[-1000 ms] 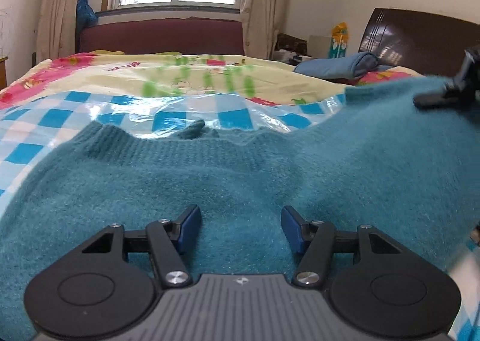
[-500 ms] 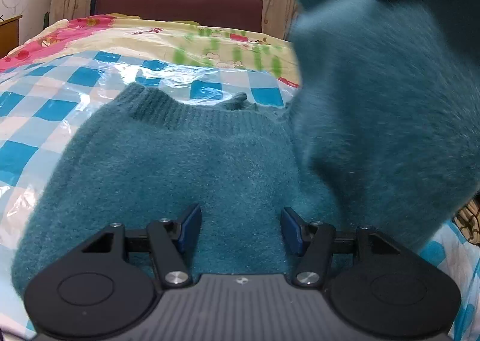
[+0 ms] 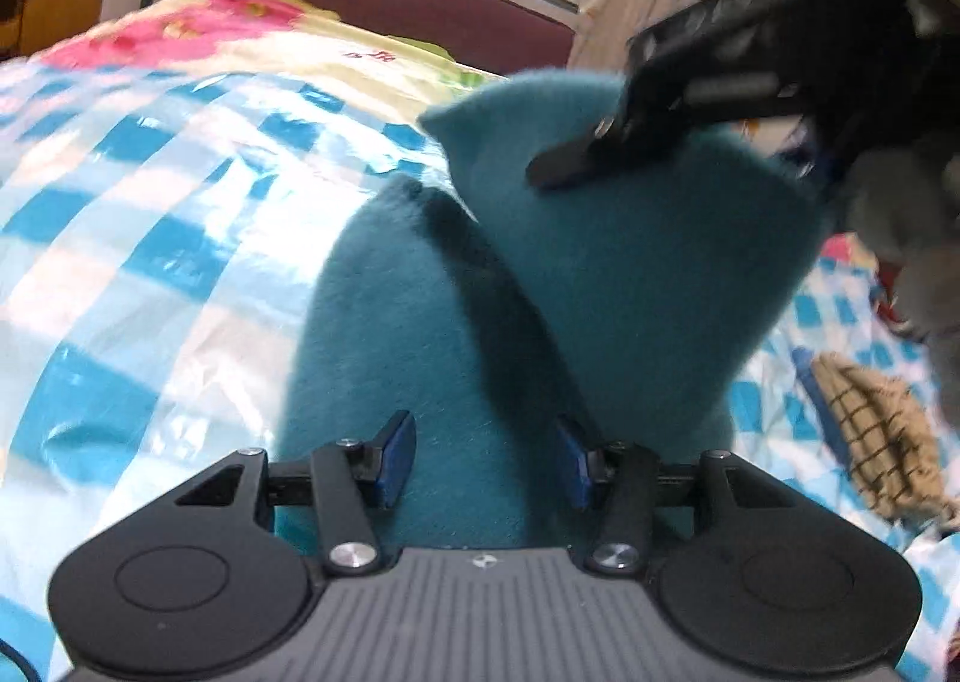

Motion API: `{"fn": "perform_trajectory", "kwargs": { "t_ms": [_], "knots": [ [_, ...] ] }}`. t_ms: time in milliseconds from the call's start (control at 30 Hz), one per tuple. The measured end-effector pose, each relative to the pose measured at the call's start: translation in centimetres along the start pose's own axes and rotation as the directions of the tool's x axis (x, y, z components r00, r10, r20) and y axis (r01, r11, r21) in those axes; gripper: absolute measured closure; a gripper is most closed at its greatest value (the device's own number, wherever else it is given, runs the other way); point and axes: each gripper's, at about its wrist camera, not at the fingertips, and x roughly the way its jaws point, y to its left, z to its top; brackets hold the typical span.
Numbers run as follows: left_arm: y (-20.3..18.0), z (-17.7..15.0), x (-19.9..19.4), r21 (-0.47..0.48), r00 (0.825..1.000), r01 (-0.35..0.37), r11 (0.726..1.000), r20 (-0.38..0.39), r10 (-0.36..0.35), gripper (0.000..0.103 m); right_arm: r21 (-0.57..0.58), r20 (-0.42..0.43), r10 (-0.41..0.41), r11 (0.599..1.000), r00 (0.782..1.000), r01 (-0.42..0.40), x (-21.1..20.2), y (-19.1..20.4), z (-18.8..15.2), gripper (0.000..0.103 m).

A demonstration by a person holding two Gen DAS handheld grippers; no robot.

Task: Fold small clothes
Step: 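Fold the held side over the sweater body with the right tool, release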

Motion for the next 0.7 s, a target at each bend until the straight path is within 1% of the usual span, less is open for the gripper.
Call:
{"fn": "perform_trajectory", "kwargs": {
  "t_ms": [67, 167, 267, 333, 433, 500, 600, 667, 700],
  "knots": [
    [0.4, -0.1, 0.2, -0.022, 1.0, 0.01, 1.0, -0.007, -0.01, 0.049, -0.019, -0.018, -0.018, 1.0, 1.0, 0.017, 1.2, 1.0, -0.5, 0.077],
    [1.0, -0.2, 0.6, -0.034, 1.0, 0.002, 0.999, -0.02, -0.003, 0.049, -0.028, -0.034, -0.042, 0.999, 0.999, 0.041, 2.2, 2.1, -1.0, 0.077],
    [1.7, -0.7, 0.7, -0.088, 0.999, 0.022, 0.996, -0.048, -0.026, 0.049, -0.01, -0.05, -0.068, 0.998, 0.996, 0.068, 2.8, 2.5, -1.0, 0.077],
    [2.0, -0.9, 0.4, -0.12, 0.998, 0.041, 0.992, -0.051, -0.047, 0.049, 0.025, -0.062, -0.072, 0.997, 0.996, 0.073, 3.3, 2.6, -0.9, 0.074],
    [2.0, -0.9, 0.3, -0.119, 0.998, 0.044, 0.992, -0.049, -0.05, 0.049, 0.033, -0.068, -0.078, 0.996, 0.995, 0.081, 3.5, 3.3, -0.7, 0.066],
    [1.9, -1.0, 0.2, -0.11, 0.998, 0.04, 0.993, -0.049, -0.045, 0.049, 0.02, -0.068, -0.082, 0.996, 0.994, 0.083, 3.6, 3.9, -0.7, 0.06],
    [1.9, -1.0, 0.1, -0.112, 0.998, 0.042, 0.993, -0.048, -0.047, 0.049, 0.002, -0.072, -0.1, 0.995, 0.992, 0.1, 3.7, 4.6, -0.9, 0.054],
    [2.2, -1.0, 0.1, -0.119, 0.998, 0.045, 0.992, -0.048, -0.051, 0.049, -0.007, -0.075, -0.092, 0.996, 0.993, 0.092, 3.3, 5.0, -1.1, 0.051],
    [2.2, -1.0, 0.2, -0.119, 0.997, 0.046, 0.992, -0.048, -0.052, 0.049, -0.017, -0.073, -0.093, 0.996, 0.993, 0.092, 3.1, 5.3, -1.1, 0.051]
  ]
}}
